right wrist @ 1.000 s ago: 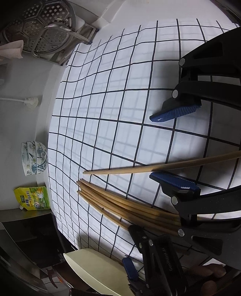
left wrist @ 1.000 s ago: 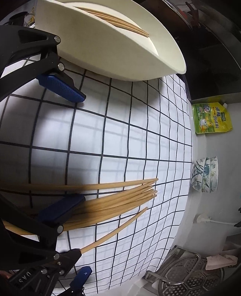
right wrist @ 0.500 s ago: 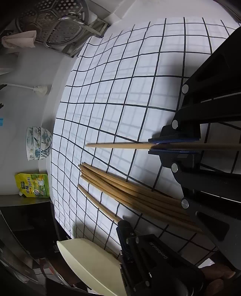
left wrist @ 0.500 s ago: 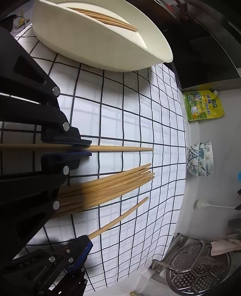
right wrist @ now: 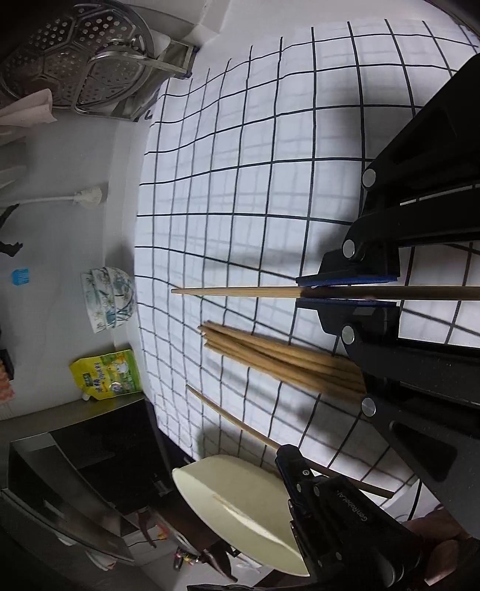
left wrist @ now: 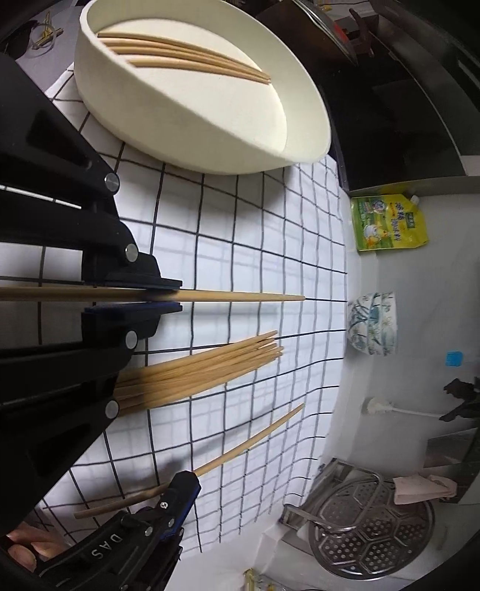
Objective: Organize utensils
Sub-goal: 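Carry the left tool's chopstick into the basin while the right tool carries its chopstick there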
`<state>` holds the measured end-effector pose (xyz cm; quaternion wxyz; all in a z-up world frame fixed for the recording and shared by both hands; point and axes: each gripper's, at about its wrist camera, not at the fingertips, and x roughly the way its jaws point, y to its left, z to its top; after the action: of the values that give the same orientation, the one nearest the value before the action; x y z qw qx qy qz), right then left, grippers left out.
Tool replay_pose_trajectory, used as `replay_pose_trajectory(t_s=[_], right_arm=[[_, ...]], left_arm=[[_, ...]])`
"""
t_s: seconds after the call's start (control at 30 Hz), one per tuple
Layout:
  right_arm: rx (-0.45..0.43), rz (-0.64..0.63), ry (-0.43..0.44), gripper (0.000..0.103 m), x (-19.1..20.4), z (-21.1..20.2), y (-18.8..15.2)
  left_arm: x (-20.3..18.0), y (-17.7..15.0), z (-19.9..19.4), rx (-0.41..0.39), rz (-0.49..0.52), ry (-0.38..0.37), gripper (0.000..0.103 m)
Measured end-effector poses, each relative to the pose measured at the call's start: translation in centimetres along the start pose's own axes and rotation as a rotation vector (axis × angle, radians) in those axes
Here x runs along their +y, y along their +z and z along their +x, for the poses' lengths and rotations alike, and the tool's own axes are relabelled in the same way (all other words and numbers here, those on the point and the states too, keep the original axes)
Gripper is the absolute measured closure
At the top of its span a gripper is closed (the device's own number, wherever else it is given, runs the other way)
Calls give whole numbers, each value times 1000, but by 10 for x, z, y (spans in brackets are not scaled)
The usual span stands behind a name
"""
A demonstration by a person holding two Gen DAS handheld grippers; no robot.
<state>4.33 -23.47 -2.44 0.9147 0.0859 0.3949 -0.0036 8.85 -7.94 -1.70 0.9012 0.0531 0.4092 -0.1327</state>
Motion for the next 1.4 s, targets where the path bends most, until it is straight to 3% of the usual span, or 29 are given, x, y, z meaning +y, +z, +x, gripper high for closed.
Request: replay_pose_trajectory(t_s=[0.3,0.57,1.0,1.4], right_arm=[[-95,-3,34,97,33,-35,12],[-153,-30,78,97,79,-49,31],[-143,-133,173,97,175,-30,58],[-83,-250,254,97,260,9,80]], left_arm=[[20,10,-47,-92,-20,-36,96],[70,12,-83,-175,-79,-22,96],[172,9,-112,-234,-214,48,96],[250,5,-100,-213,-310,125,96]])
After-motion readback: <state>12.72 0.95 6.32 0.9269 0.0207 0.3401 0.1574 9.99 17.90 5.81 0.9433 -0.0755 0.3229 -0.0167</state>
